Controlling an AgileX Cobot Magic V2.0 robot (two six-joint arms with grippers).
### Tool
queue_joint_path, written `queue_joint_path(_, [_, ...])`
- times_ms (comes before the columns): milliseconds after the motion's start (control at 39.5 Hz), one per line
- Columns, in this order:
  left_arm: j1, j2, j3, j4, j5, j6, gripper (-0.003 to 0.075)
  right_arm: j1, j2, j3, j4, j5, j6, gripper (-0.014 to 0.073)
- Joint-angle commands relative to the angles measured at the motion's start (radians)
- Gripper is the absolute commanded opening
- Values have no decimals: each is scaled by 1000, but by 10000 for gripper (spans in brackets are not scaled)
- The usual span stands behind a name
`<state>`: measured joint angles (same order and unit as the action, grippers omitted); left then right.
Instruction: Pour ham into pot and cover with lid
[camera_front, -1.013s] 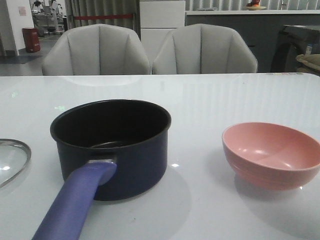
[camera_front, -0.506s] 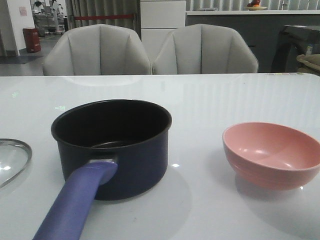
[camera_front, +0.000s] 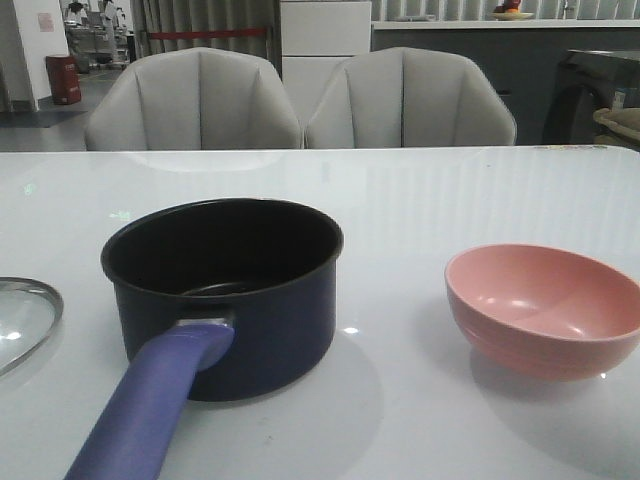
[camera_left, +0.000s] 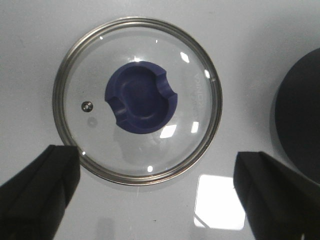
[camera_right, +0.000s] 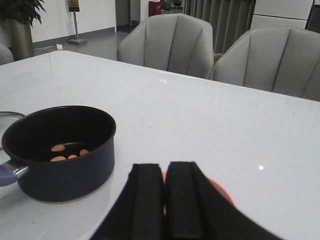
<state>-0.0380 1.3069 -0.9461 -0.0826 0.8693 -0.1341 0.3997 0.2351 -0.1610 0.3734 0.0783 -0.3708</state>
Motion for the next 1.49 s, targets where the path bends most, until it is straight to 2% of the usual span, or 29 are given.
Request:
queue_joint_path(0, [4,69,-90,-12,16,8,660,0,5,-27,6,-78,-10,149])
queue_joint_path(557, [4,380,-281,-27,175,8,660,0,5,-27,6,-78,-10,149])
queue_joint_path(1013, [52,433,-304,-27,194,-12,660,0,5,-27,6,-78,-10,149])
queue_joint_path(1165, [52,463,-304,-63,194,32,660,0,5,-27,6,-78,-10,149])
queue_joint_path(1468, [52,514,-304,-65,190,34,659,0,5,-27,6,-78,-10,149])
